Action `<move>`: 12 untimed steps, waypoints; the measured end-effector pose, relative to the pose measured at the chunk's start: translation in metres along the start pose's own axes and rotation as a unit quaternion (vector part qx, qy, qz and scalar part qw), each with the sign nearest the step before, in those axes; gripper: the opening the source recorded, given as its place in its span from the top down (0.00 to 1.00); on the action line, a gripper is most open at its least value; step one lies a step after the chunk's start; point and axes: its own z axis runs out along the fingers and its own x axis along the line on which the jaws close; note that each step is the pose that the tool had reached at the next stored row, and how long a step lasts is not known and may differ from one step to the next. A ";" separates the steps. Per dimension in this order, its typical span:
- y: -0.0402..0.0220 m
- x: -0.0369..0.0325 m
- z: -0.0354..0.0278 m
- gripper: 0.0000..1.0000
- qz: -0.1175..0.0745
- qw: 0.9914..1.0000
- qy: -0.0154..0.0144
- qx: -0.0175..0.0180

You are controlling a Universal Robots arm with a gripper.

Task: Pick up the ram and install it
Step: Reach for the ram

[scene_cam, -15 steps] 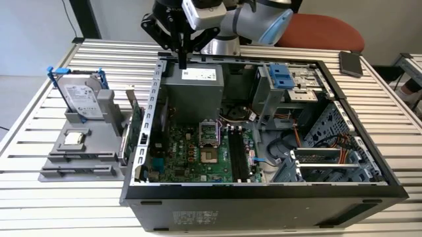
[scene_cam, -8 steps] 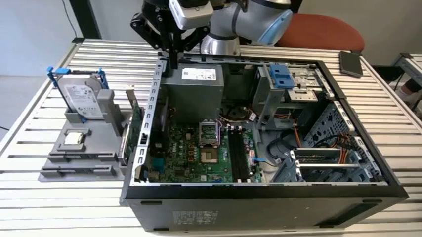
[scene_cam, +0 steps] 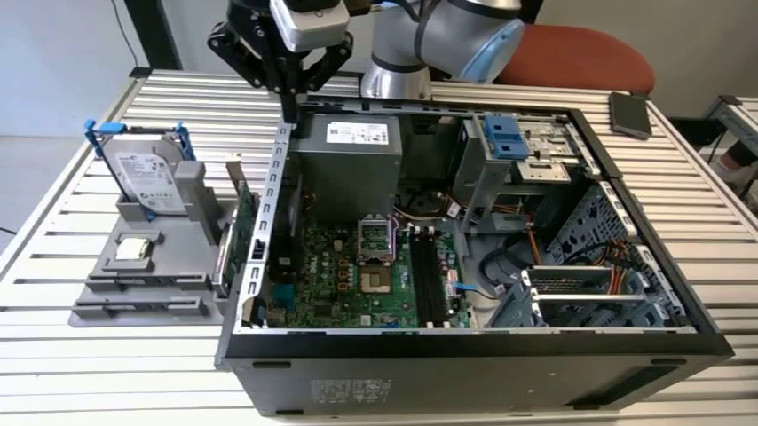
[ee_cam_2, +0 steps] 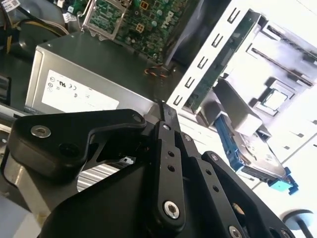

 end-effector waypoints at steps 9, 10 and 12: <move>-0.0017 0.0242 -0.0005 1.00 0.000 1.000 0.000 0.000; -0.0019 0.0267 -0.0006 1.00 0.000 1.000 0.000 0.000; -0.0022 0.0321 -0.0007 1.00 0.000 1.000 0.000 0.000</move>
